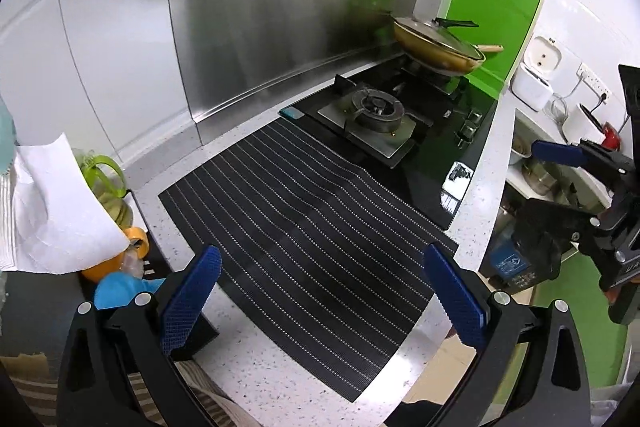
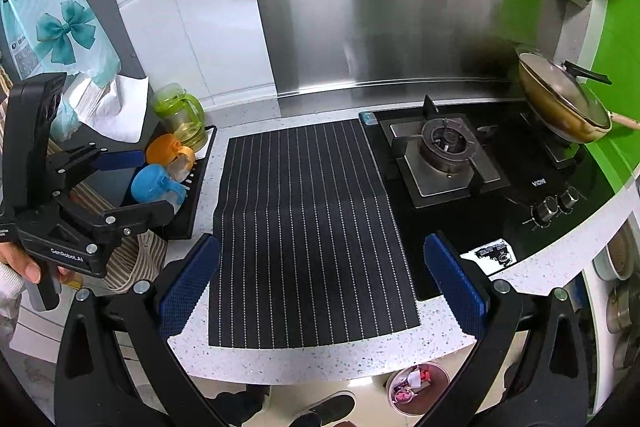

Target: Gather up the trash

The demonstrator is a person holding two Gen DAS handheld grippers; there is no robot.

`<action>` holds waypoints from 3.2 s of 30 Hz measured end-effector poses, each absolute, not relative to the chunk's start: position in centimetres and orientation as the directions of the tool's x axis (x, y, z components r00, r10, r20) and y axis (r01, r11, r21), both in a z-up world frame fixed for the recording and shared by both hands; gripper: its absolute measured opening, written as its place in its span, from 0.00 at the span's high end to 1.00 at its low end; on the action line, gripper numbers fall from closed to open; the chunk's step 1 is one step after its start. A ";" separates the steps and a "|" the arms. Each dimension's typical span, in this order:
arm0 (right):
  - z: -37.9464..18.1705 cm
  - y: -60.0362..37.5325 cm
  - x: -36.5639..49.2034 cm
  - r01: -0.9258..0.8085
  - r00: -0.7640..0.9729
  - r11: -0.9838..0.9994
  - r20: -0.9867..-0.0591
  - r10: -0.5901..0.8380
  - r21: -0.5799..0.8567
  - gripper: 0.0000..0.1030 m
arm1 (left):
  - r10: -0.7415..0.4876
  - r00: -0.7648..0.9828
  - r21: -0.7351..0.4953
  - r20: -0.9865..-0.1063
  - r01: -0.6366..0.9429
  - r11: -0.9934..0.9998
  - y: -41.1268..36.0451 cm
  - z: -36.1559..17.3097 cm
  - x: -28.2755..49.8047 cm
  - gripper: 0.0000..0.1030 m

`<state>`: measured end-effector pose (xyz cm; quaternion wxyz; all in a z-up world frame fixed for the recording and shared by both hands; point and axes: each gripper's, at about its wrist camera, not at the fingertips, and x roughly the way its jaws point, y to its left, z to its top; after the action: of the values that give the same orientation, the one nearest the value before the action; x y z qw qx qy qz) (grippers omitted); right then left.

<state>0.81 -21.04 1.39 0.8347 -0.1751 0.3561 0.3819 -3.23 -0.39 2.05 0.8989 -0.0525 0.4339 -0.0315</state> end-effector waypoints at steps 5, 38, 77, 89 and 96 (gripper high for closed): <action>1.4 -20.9 1.0 -0.763 0.457 0.646 -0.728 0.511 -0.024 0.03 | -0.111 0.616 -0.127 -0.780 0.019 0.992 -0.4 2.1 -2.9 0.06; 1.2 -21.3 1.7 -0.761 0.454 0.648 -0.734 0.505 -0.025 0.03 | -0.123 0.605 -0.136 -0.787 0.024 0.990 -0.4 1.6 -2.4 0.06; 0.9 -21.4 2.0 -0.759 0.454 0.651 -0.739 0.499 -0.027 0.03 | -0.129 0.600 -0.136 -0.790 0.033 0.990 -0.5 1.4 -2.1 0.06; 0.9 -21.5 2.0 -0.760 0.452 0.650 -0.738 0.500 -0.025 0.03 | -0.129 0.591 -0.133 -0.797 0.037 0.990 -0.7 1.0 -2.0 0.06; 0.8 -21.4 1.8 -0.759 0.452 0.651 -0.738 0.501 -0.023 0.03 | -0.119 0.573 -0.127 -0.811 0.027 0.992 -0.3 1.0 -1.4 0.06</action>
<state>1.84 -21.39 0.78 0.8332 -0.1779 0.3621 0.3782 -1.38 -0.31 0.98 0.8854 -0.0501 0.4603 -0.0414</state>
